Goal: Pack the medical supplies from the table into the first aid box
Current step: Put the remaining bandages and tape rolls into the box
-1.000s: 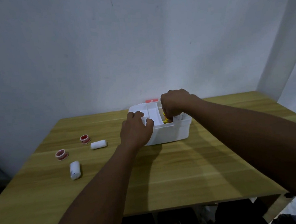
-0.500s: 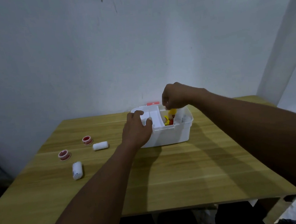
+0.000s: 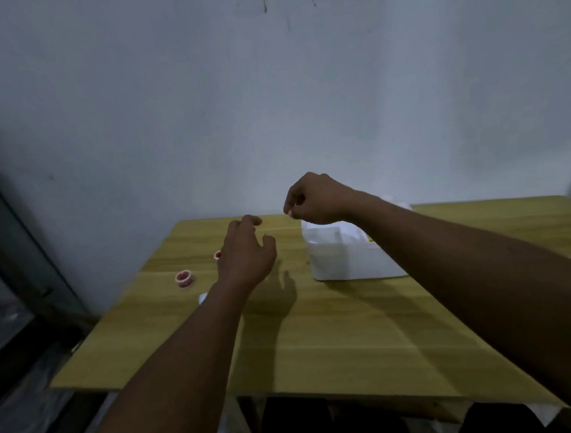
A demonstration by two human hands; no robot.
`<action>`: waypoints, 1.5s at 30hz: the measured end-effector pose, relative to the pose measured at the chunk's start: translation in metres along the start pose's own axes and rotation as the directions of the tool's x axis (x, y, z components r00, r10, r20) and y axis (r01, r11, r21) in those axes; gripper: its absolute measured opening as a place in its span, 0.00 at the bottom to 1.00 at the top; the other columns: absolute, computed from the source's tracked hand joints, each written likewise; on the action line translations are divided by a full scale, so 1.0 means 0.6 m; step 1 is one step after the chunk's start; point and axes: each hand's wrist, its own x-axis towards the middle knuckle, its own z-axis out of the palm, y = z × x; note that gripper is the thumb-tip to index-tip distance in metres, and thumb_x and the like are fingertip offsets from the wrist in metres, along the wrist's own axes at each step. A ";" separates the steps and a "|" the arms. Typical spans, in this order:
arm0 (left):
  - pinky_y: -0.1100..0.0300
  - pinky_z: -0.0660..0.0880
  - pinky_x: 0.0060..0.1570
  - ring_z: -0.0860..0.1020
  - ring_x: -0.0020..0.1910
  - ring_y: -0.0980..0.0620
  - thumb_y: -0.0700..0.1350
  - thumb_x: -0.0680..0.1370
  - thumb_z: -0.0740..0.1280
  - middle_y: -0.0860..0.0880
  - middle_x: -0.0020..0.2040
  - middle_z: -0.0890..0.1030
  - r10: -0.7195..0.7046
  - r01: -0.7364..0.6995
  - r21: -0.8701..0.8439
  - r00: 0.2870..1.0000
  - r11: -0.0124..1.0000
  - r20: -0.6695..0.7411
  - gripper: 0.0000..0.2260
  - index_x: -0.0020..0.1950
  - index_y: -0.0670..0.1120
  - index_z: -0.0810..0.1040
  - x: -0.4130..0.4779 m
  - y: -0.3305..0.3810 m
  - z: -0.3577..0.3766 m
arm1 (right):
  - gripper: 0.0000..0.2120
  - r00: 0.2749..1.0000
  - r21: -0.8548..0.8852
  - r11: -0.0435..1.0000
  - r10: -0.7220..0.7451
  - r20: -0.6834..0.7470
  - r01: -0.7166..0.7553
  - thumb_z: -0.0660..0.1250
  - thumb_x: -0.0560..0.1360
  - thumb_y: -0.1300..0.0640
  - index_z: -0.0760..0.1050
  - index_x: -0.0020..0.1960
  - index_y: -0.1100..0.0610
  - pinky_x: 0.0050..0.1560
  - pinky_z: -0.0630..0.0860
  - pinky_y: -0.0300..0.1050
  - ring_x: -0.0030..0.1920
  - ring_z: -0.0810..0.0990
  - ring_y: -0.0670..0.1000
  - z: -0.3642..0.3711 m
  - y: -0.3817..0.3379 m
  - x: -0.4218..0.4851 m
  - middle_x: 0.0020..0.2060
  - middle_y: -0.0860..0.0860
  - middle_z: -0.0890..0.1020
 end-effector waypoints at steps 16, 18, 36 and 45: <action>0.46 0.70 0.65 0.70 0.69 0.43 0.60 0.76 0.64 0.45 0.71 0.71 -0.046 -0.010 0.321 0.985 0.947 0.166 0.28 0.74 0.51 0.68 -0.050 -0.151 -0.030 | 0.10 0.988 -0.203 0.978 -0.068 -0.141 0.038 0.66 0.74 0.52 0.82 0.53 0.51 0.55 0.76 0.53 0.55 0.78 0.55 0.093 0.016 0.003 0.52 0.51 0.82; 0.46 0.68 0.67 0.68 0.71 0.43 0.61 0.76 0.64 0.45 0.73 0.70 -0.024 -0.038 0.368 0.986 0.929 0.164 0.29 0.75 0.51 0.67 -0.060 -0.154 -0.015 | 0.11 0.978 -0.235 0.972 -0.024 -0.206 -0.026 0.65 0.75 0.48 0.81 0.54 0.50 0.56 0.75 0.55 0.57 0.77 0.58 0.089 0.040 -0.008 0.53 0.53 0.81; 0.51 0.75 0.47 0.75 0.51 0.44 0.48 0.78 0.66 0.45 0.49 0.79 0.140 -0.151 0.250 0.988 0.956 0.058 0.08 0.51 0.46 0.82 -0.035 -0.112 0.065 | 0.25 0.799 0.178 0.879 0.477 -0.365 -0.443 0.56 0.75 0.38 0.77 0.58 0.56 0.51 0.68 0.48 0.59 0.77 0.61 0.023 0.276 -0.081 0.58 0.59 0.80; 0.58 0.76 0.45 0.81 0.43 0.51 0.47 0.77 0.67 0.49 0.43 0.85 0.079 -0.096 -0.116 0.986 0.989 -0.145 0.08 0.47 0.45 0.84 0.017 0.012 0.054 | 0.21 0.793 0.223 0.886 0.463 -0.397 -0.406 0.56 0.76 0.40 0.75 0.61 0.49 0.59 0.72 0.52 0.61 0.76 0.58 0.025 0.269 -0.086 0.61 0.57 0.79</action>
